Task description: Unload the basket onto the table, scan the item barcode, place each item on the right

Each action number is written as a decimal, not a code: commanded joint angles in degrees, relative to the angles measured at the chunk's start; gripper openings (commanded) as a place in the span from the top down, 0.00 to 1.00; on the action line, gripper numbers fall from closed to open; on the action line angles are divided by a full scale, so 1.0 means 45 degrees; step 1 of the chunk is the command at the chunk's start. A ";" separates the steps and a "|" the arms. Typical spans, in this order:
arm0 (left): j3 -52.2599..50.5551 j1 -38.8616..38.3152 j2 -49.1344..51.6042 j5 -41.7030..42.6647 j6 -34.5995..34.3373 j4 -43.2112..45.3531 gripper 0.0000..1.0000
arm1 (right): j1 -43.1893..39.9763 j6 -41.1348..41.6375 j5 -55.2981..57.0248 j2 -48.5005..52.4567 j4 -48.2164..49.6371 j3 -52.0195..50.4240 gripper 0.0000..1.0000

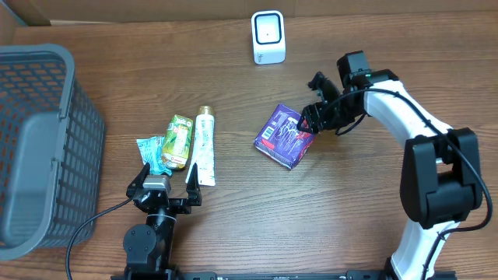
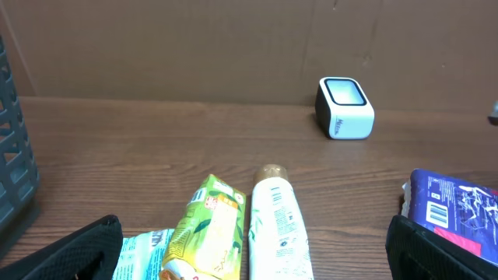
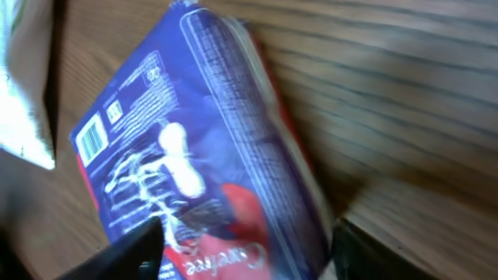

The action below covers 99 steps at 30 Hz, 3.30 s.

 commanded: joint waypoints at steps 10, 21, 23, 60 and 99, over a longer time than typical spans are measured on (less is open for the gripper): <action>-0.0107 0.0097 -0.0136 -0.0083 -0.0223 0.0049 0.01 | 0.0670 0.2657 0.0529 0.0019 -0.0393 -0.0466 0.96; -0.0107 0.0097 -0.0136 -0.0087 -0.0223 0.0049 0.01 | 0.0884 0.8476 0.1438 -0.0345 -0.2021 -0.0466 0.96; -0.0107 0.0097 -0.0136 -0.0087 -0.0223 0.0049 0.00 | 0.0986 0.8456 0.1438 -0.0714 -0.2069 -0.0452 0.84; -0.0107 0.0097 -0.0136 -0.0087 -0.0223 0.0053 0.00 | 0.0165 0.1559 -0.3152 0.1588 0.1477 -0.0466 0.34; -0.0107 0.0097 -0.0136 -0.0087 -0.0223 0.0049 0.00 | 0.0442 0.3274 0.1807 -0.4546 -0.1263 0.4075 0.96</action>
